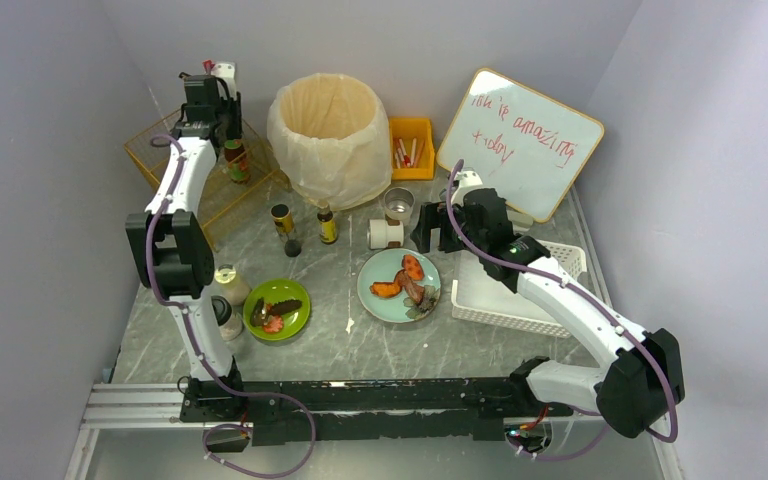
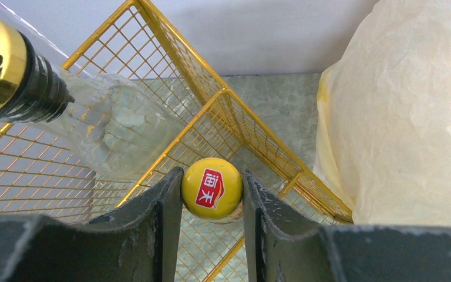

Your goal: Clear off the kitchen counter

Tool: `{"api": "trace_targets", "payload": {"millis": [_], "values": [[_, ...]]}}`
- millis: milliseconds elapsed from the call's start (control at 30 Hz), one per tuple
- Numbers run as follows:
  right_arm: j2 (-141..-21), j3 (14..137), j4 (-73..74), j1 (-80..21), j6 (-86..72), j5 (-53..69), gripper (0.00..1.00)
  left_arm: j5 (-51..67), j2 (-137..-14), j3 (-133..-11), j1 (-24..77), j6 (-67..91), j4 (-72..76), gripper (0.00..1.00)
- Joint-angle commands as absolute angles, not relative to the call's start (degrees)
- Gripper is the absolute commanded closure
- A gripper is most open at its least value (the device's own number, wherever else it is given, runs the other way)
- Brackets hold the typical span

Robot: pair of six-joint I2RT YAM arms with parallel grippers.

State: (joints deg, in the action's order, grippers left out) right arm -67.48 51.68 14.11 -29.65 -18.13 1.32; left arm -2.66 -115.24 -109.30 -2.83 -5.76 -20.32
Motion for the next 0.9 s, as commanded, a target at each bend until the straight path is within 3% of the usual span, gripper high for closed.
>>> {"api": "trace_targets", "payload": {"millis": [0, 267, 633, 867], "values": [[-66.8, 52.4, 13.4, -29.4, -17.2, 0.8, 0.06, -2.3, -115.4, -109.9, -3.9, -5.4, -19.1, 0.55], [-66.8, 52.2, 13.1, -29.4, -17.4, 0.9, 0.06, -1.9, -114.5, -110.3, -4.0, -5.1, -18.8, 0.30], [-66.6, 52.2, 13.3, -29.4, -17.3, 0.6, 0.06, -0.5, -109.5, -110.3, -3.9, -3.7, -19.8, 0.25], [-66.4, 51.9, 12.5, -29.4, -17.9, 0.6, 0.06, -1.2, -99.0, -102.0, -3.6, 0.7, -18.4, 0.20]]}}
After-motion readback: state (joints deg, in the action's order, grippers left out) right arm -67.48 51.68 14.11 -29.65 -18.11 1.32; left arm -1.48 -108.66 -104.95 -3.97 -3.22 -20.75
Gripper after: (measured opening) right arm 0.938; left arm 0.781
